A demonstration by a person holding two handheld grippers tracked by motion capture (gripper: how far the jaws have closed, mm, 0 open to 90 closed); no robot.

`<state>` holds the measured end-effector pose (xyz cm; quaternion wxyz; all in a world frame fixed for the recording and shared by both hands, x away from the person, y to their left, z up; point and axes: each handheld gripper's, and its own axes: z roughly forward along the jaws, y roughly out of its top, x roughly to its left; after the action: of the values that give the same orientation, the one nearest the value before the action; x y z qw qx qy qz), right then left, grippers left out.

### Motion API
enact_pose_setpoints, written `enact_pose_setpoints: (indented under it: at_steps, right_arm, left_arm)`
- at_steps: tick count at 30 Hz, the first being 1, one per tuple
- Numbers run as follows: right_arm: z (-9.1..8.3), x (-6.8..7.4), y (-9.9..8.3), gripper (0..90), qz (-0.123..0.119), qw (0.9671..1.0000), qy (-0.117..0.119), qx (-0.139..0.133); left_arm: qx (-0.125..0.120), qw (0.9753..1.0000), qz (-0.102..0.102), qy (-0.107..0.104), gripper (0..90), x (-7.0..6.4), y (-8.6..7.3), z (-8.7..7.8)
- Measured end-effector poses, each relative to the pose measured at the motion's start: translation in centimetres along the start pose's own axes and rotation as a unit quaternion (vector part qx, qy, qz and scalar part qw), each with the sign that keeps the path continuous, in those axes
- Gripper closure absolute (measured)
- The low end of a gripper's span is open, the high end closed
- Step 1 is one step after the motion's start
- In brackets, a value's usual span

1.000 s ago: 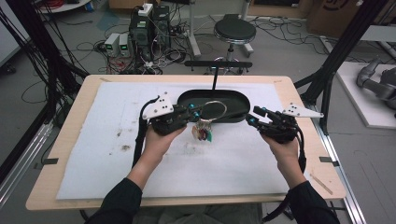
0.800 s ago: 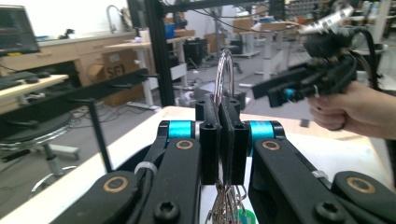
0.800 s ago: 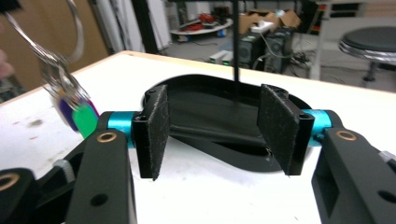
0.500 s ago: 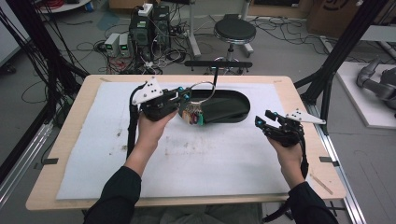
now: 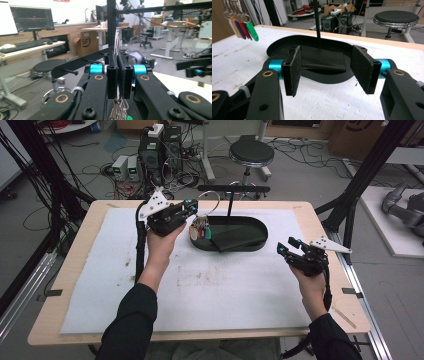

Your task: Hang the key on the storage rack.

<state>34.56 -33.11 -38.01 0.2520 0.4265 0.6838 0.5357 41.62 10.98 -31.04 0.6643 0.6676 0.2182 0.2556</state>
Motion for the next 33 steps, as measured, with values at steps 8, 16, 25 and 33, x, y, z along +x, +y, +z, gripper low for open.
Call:
enact_pose_setpoints:
  at_steps: [8,16,25,33]
  right_arm:
    - [-0.1,-0.3,0.0,44.3,0.004,1.0,-0.004,-0.003]
    - [-0.2,-0.5,0.0,44.6,0.009,0.9999,-0.007,-0.004]
    - [-0.1,-0.6,0.0,44.9,0.014,0.9999,-0.005,-0.003]
    - [-0.1,-0.7,-0.1,44.9,0.011,0.9999,-0.007,-0.002]
  left_arm:
    - [0.006,0.9998,-0.007,0.016,86.7,1.3,0.0,0.9]
    - [0.022,0.9996,-0.003,0.019,86.7,2.1,-0.2,2.4]
    - [0.042,0.9987,-0.017,0.023,86.7,2.8,-1.8,4.0]
    - [0.052,0.9974,-0.036,0.036,86.7,3.1,-3.2,4.8]
